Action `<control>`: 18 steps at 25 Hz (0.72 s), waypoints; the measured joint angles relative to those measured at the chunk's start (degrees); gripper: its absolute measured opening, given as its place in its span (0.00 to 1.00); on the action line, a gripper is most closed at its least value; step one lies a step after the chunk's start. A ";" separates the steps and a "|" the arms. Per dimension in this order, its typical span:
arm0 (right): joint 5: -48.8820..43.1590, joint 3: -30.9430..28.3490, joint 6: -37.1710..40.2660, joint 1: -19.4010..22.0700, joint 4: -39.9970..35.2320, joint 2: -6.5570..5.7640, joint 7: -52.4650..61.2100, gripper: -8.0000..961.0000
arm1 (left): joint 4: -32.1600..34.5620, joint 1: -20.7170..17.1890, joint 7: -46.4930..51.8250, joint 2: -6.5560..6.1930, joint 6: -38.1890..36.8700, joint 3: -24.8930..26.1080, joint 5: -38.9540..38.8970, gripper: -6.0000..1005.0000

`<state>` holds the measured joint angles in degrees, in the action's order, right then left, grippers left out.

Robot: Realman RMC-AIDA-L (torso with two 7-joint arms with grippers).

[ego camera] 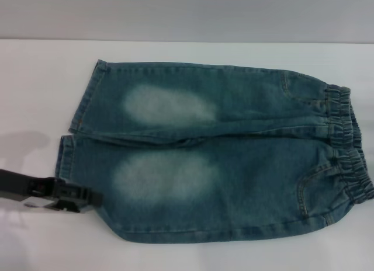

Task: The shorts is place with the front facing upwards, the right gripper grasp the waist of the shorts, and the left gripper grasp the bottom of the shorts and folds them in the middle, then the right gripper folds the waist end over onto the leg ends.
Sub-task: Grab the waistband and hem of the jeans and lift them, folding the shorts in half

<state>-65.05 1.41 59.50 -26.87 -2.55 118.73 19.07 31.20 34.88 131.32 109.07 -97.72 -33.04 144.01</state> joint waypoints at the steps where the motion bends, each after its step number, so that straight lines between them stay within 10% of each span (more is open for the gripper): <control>1: -0.03 0.00 0.00 0.00 0.01 0.00 0.00 0.78 | 0.00 0.00 0.00 0.00 0.00 0.00 0.00 0.83; 18: -0.36 -0.01 0.00 0.27 0.40 0.00 0.00 0.78 | 0.00 0.76 -1.60 1.04 1.06 -0.12 -2.11 0.83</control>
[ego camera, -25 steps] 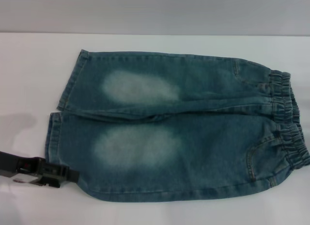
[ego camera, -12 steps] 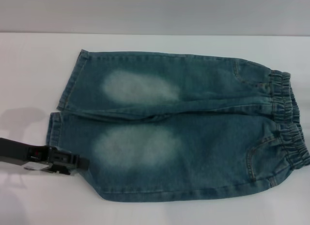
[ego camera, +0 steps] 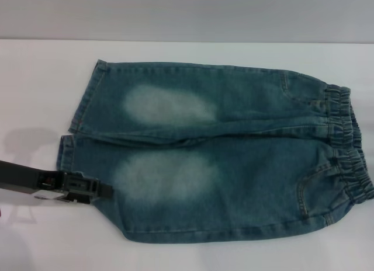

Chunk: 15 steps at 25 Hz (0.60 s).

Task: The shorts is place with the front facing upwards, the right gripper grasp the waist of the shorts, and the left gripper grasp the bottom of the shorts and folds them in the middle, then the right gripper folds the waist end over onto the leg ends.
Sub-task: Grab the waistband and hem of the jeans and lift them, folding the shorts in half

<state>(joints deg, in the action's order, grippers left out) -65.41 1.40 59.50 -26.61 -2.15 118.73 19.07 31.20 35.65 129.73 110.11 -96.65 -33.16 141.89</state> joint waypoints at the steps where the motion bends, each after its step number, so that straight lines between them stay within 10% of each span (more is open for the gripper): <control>1: -0.02 0.00 0.00 0.00 0.02 0.00 0.00 0.78 | 0.00 -0.06 -0.12 -0.01 0.01 0.05 -0.04 0.83; 15: -0.07 0.09 0.01 -0.12 0.05 0.09 0.00 0.78 | 0.00 -0.33 -1.00 -0.62 -0.17 0.11 -2.47 0.83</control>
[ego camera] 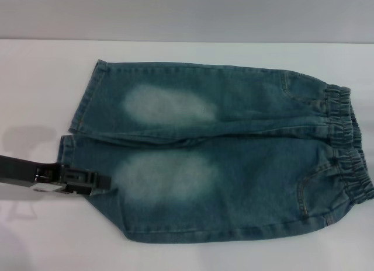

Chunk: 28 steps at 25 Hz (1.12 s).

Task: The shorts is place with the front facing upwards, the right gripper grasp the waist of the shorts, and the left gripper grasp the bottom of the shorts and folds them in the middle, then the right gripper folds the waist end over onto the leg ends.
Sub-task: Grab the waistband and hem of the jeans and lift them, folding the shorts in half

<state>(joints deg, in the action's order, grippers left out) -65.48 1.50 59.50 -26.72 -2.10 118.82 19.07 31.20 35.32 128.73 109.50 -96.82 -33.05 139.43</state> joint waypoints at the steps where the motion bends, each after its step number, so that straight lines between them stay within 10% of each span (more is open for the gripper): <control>1: 0.00 0.00 0.00 0.00 0.00 0.00 0.00 0.78 | 0.00 0.04 -0.02 0.00 0.00 0.00 -0.01 0.83; 28: 0.00 0.00 0.00 -0.43 0.00 0.01 0.01 0.78 | 0.00 -0.26 -0.84 -0.69 1.65 -0.49 -1.08 0.83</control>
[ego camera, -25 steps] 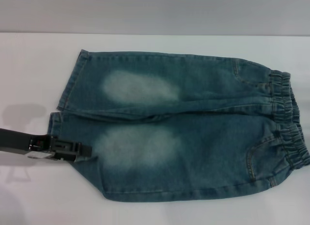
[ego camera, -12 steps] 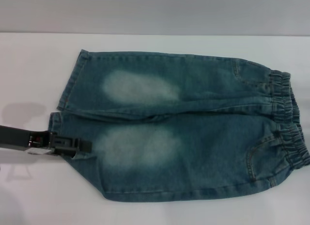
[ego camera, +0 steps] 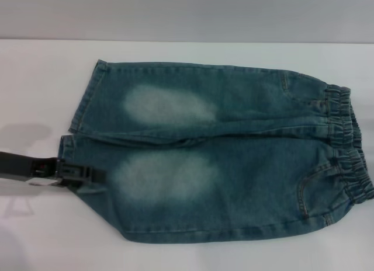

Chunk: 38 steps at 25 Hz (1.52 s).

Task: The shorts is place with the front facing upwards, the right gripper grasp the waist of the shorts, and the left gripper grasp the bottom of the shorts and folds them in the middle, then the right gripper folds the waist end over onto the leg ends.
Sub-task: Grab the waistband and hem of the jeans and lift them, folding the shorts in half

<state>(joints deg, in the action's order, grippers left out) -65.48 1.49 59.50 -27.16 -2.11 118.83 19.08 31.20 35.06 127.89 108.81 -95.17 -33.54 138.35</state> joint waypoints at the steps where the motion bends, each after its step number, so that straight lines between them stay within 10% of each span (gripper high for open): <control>1: 0.00 0.00 0.00 0.00 0.01 0.00 0.00 0.78 | 0.00 -0.03 0.16 -0.14 0.17 -0.01 0.44 0.83; 38: 0.00 -0.01 0.00 -0.72 0.63 0.00 0.42 0.78 | 0.00 -2.05 1.21 -1.87 -3.56 -1.72 3.47 0.83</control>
<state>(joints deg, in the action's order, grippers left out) -65.48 1.49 59.50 -27.88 -1.47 118.83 19.49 31.20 33.01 129.10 106.94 -98.73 -35.26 141.82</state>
